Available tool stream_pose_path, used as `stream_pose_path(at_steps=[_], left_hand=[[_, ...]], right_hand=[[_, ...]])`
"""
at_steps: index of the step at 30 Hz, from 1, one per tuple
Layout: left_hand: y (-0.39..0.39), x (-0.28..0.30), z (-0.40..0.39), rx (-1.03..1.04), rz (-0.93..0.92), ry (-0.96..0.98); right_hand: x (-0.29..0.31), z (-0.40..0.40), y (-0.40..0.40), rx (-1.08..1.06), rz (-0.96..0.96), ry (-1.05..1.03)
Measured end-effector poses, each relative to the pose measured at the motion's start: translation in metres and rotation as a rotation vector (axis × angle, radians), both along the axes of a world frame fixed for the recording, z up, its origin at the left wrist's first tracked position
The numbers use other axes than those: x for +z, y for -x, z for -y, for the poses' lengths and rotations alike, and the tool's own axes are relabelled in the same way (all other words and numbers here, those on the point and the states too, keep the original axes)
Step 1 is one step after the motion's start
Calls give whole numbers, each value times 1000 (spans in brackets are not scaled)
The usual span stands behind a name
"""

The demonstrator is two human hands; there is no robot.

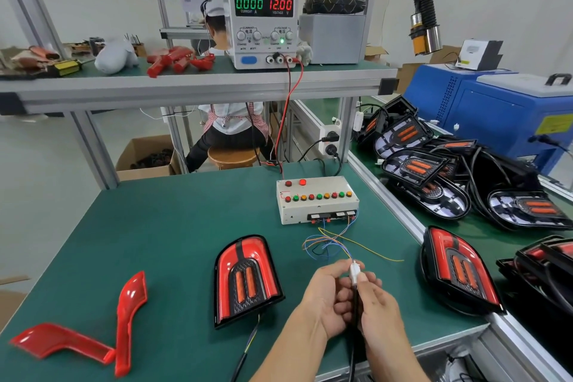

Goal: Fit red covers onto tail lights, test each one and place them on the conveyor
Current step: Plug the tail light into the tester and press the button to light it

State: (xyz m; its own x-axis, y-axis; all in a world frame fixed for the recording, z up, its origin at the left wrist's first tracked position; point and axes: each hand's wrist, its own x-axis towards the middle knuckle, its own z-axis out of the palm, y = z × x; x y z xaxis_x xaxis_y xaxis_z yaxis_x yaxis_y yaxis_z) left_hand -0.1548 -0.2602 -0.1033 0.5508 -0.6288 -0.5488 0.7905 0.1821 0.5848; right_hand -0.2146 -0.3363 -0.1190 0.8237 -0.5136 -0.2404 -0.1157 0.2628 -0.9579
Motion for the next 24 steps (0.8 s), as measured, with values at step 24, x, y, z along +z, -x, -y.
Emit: stream_pose_path(at_steps=[24], left_hand=[[45, 49, -146, 573, 1123, -941]], right_hand=[[33, -19, 32, -176, 295, 910]])
